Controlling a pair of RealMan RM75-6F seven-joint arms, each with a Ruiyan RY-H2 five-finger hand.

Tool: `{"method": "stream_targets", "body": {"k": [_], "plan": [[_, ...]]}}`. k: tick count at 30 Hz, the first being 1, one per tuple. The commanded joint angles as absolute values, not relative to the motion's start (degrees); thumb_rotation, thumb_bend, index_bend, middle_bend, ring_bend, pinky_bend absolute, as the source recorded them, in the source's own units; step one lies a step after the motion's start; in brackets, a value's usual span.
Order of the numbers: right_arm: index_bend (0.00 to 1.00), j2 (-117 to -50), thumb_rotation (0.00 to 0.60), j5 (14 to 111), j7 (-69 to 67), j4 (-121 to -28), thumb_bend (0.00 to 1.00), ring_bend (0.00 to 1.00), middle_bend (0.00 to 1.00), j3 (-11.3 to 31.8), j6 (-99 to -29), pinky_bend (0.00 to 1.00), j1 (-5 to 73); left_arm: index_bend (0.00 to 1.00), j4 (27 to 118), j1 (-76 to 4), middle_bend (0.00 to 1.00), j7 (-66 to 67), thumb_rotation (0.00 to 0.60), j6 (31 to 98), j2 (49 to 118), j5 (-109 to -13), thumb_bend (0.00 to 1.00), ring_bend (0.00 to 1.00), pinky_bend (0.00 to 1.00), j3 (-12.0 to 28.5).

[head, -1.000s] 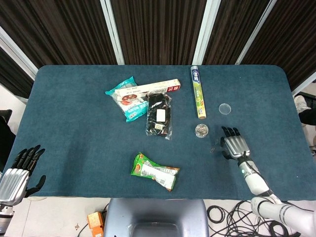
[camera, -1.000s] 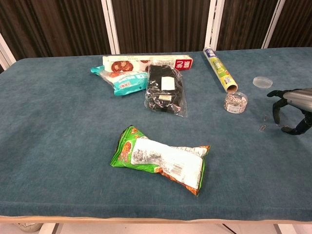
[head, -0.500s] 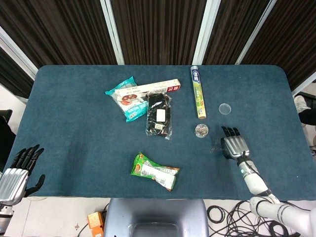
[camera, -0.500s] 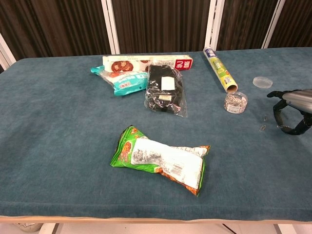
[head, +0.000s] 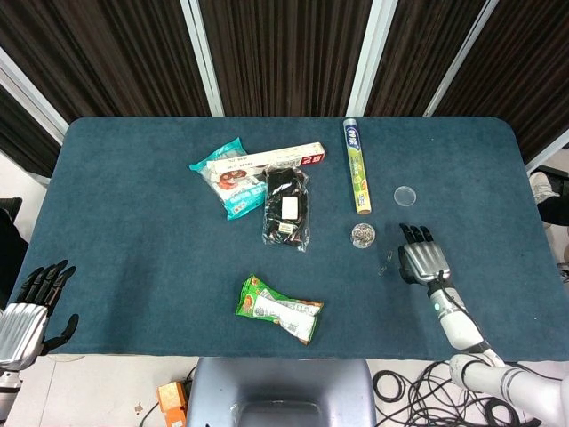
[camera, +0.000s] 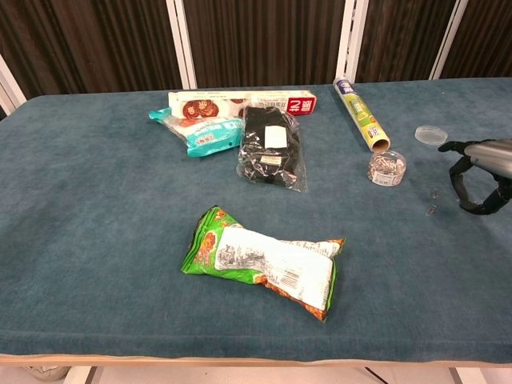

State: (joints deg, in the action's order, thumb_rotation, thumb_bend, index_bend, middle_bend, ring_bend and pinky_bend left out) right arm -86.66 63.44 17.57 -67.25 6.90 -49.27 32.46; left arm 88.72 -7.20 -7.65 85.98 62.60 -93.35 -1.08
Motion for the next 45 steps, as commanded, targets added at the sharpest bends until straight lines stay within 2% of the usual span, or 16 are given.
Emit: {"method": "stream_targets", "body": {"k": [1, 6, 12, 18, 25, 37, 45], "plan": [[0.62, -85.8, 0.6, 63.29, 17.5, -68.79, 0.32, 0.0, 0.0, 8.01, -49.8, 0.0, 33.07, 0.0, 88.77, -7.29, 0.0, -7.59, 0.6, 85.79, 62.6, -93.27, 0.43, 0.01, 0.06, -1.06], [0.62, -84.66, 0.6, 61.42, 19.57, -71.68, 0.32, 0.0, 0.0, 11.0, -50.07, 0.0, 35.51, 0.0, 88.8, -7.48, 0.0, -7.33, 0.6, 85.33, 62.69, -92.89, 0.43, 0.01, 0.06, -0.92], [0.61, -85.8, 0.6, 54.55, 25.07, -72.14, 0.32, 0.0, 0.0, 15.34, -49.27, 0.0, 40.19, 0.0, 88.82, -7.86, 0.0, -6.89, 0.6, 84.33, 62.8, -92.05, 0.43, 0.01, 0.06, -0.66], [0.6, -88.61, 0.6, 48.1, 32.66, -69.63, 0.32, 0.0, 0.0, 15.21, -48.62, 0.0, 43.96, 0.0, 88.83, -8.02, 0.0, -6.58, 0.6, 83.82, 62.88, -91.37, 0.43, 0.01, 0.06, -0.44], [0.56, -91.97, 0.6, 44.58, 33.79, -65.7, 0.32, 0.0, 0.0, 14.73, -46.97, 0.0, 46.2, 0.0, 88.96, -8.28, 0.0, -6.19, 0.6, 83.01, 62.98, -90.75, 0.43, 0.01, 0.06, -0.34], [0.48, -92.7, 0.6, 46.24, 30.92, -63.66, 0.32, 0.0, 0.0, 13.29, -46.76, 0.0, 45.87, 0.0, 88.87, -8.32, 0.0, -6.52, 0.6, 83.1, 62.94, -90.65, 0.43, 0.01, 0.06, -0.19], [0.47, -84.38, 0.6, 61.8, 24.52, -78.13, 0.32, 0.0, 0.0, 7.34, -55.99, 0.0, 39.29, 0.0, 88.88, -8.14, 0.0, -6.65, 0.6, 83.57, 62.91, -91.22, 0.43, 0.01, 0.06, -0.43]]}}
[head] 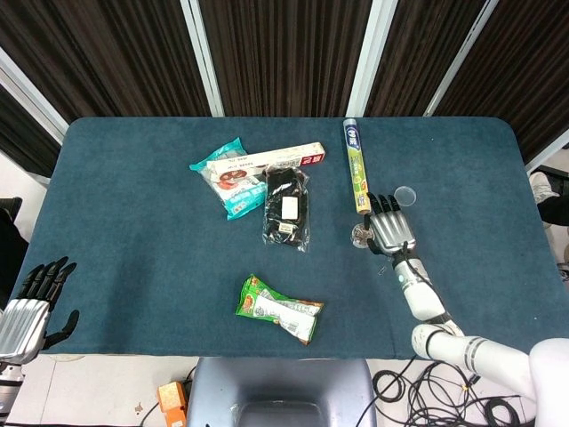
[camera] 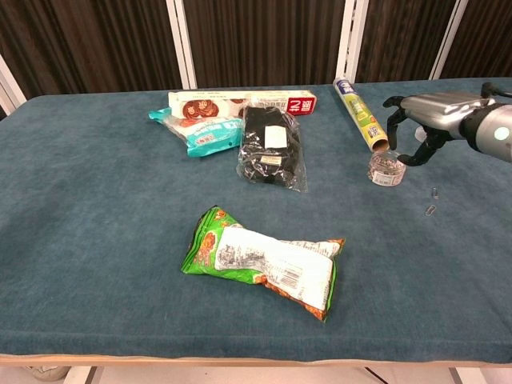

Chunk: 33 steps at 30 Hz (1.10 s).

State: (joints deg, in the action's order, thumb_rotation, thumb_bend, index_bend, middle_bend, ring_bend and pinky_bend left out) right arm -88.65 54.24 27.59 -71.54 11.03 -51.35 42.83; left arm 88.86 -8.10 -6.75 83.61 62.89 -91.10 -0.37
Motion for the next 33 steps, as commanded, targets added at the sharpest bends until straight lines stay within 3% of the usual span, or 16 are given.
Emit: {"method": "stream_targets", "body": {"k": [1, 7, 13, 33], "plan": [[0.47, -83.63, 0.6, 63.47, 24.37, -79.22, 0.32, 0.0, 0.0, 6.35, -56.87, 0.0, 38.62, 0.0, 88.92, -8.15, 0.0, -6.6, 0.6, 83.59, 62.91, -91.3, 0.43, 0.01, 0.06, -0.46], [0.47, -80.75, 0.6, 70.91, 24.76, -82.04, 0.32, 0.0, 0.0, 1.21, -60.01, 0.0, 35.5, 0.0, 89.07, -8.11, 0.0, -6.3, 0.6, 83.67, 63.01, -91.43, 0.43, 0.01, 0.06, -0.52], [0.46, -80.65, 0.6, 75.1, 26.21, -79.14, 0.32, 0.0, 0.0, -1.53, -60.49, 0.0, 34.27, 0.0, 89.1, -8.13, 0.0, -6.13, 0.6, 83.62, 63.08, -91.4, 0.43, 0.01, 0.06, -0.53], [0.46, -87.72, 0.6, 75.06, 27.59, -66.37, 0.32, 0.0, 0.0, -0.52, -53.52, 0.0, 35.62, 0.0, 88.87, -8.27, 0.0, -6.31, 0.6, 83.18, 63.11, -90.91, 0.43, 0.01, 0.06, -0.42]]}}
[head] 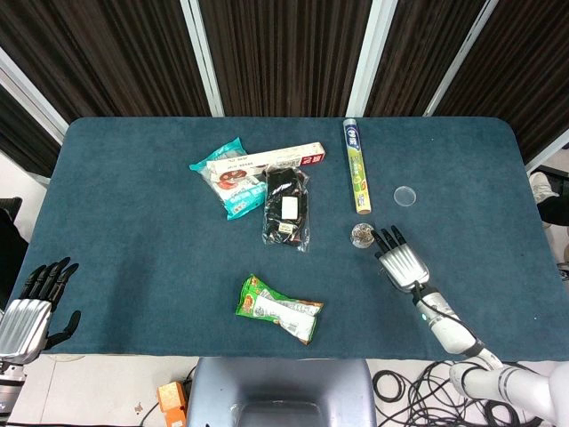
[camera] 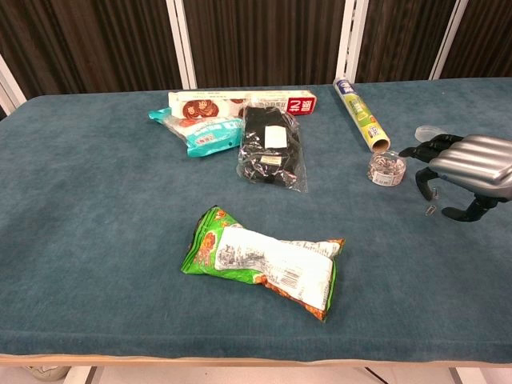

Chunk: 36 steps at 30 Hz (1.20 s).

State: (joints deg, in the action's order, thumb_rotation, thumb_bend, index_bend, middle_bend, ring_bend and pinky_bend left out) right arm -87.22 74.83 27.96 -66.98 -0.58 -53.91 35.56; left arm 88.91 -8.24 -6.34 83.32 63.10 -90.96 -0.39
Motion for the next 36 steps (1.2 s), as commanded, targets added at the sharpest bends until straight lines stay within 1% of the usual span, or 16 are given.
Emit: {"method": "stream_targets", "body": {"k": [1, 9, 23, 31, 36], "plan": [[0.47, -87.95, 0.6, 75.19, 27.38, -66.08, 0.32, 0.0, 0.0, -0.51, -53.37, 0.0, 35.63, 0.0, 88.83, -8.33, 0.0, -6.37, 0.6, 83.03, 63.15, -90.83, 0.43, 0.01, 0.06, -0.41], [0.48, -89.76, 0.6, 76.7, 26.34, -64.04, 0.32, 0.0, 0.0, -0.59, -53.07, 0.0, 35.56, 0.0, 88.85, -8.16, 0.0, -6.64, 0.6, 83.31, 63.06, -90.95, 0.43, 0.01, 0.06, -0.5], [0.6, -90.47, 0.6, 77.77, 25.78, -62.87, 0.32, 0.0, 0.02, -0.18, -53.64, 0.0, 34.77, 0.0, 88.79, -8.16, 0.0, -7.12, 0.6, 83.44, 62.88, -91.18, 0.43, 0.01, 0.06, -0.56], [0.61, -90.44, 0.6, 77.8, 26.05, -62.63, 0.32, 0.0, 0.03, 0.1, -53.38, 0.0, 34.53, 0.0, 88.81, -8.18, 0.0, -7.14, 0.6, 83.4, 62.89, -91.12, 0.43, 0.01, 0.06, -0.52], [0.61, -89.51, 0.6, 77.84, 25.03, -63.99, 0.32, 0.0, 0.03, 1.35, -54.44, 0.0, 34.58, 0.0, 88.76, -8.16, 0.0, -7.27, 0.6, 83.47, 62.87, -91.12, 0.43, 0.01, 0.06, -0.5]]}}
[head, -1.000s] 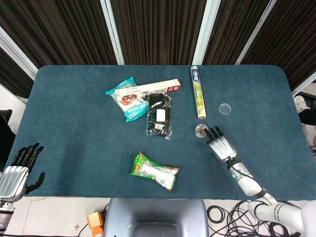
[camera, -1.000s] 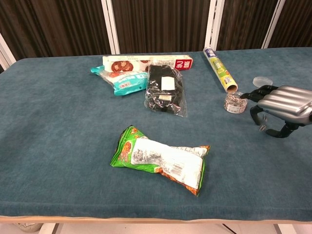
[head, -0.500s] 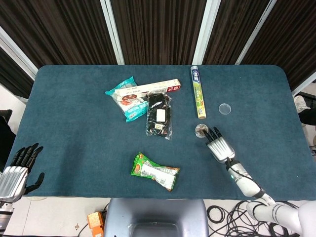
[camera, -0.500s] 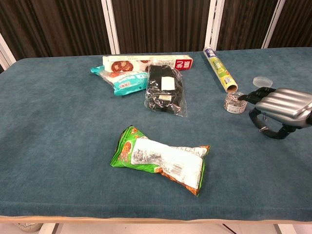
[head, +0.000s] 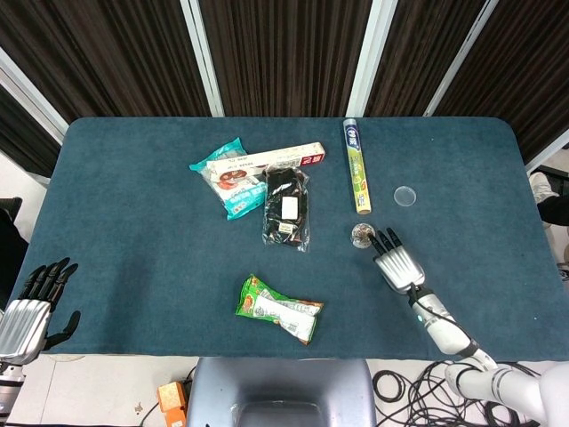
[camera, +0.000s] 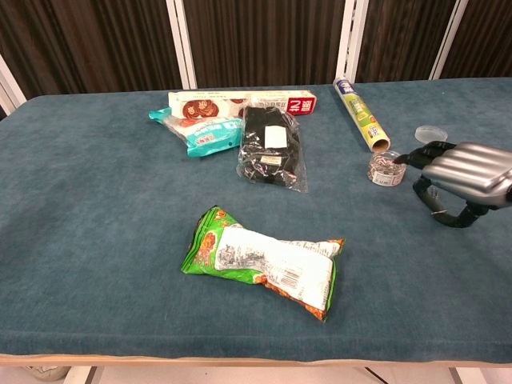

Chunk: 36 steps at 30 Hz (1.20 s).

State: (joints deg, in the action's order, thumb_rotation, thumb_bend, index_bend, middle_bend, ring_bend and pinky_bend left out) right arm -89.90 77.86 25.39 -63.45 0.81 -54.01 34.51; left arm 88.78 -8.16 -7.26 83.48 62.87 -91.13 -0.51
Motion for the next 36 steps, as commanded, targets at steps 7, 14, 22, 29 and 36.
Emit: {"method": "stream_targets", "body": {"k": [7, 14, 22, 29, 36], "plan": [[0.61, -87.59, 0.6, 75.88, 24.51, -67.58, 0.32, 0.0, 0.03, 5.04, -54.38, 0.0, 36.17, 0.0, 88.77, -8.39, 0.0, -7.0, 0.6, 83.03, 63.03, -91.05, 0.43, 0.01, 0.06, -0.49], [0.6, -87.05, 0.6, 70.2, 27.89, -69.05, 0.32, 0.0, 0.03, 10.4, -52.7, 0.0, 39.38, 0.0, 88.83, -8.58, 0.0, -6.64, 0.6, 82.61, 63.14, -90.78, 0.43, 0.01, 0.06, -0.41], [0.6, -91.41, 0.6, 59.05, 32.53, -62.9, 0.32, 0.0, 0.03, 14.98, -47.0, 0.0, 44.47, 0.0, 88.93, -8.72, 0.0, -6.2, 0.6, 82.29, 63.21, -90.44, 0.43, 0.01, 0.06, -0.3], [0.59, -94.26, 0.6, 57.72, 33.67, -59.88, 0.32, 0.0, 0.03, 13.41, -46.2, 0.0, 45.78, 0.0, 88.88, -8.45, 0.0, -6.63, 0.6, 82.89, 63.0, -90.46, 0.43, 0.01, 0.06, -0.25], [0.53, -93.39, 0.6, 58.87, 33.85, -61.44, 0.32, 0.0, 0.03, 11.75, -47.87, 0.0, 45.2, 0.0, 88.83, -8.29, 0.0, -6.88, 0.6, 83.24, 62.95, -90.8, 0.43, 0.01, 0.06, -0.39]]}}
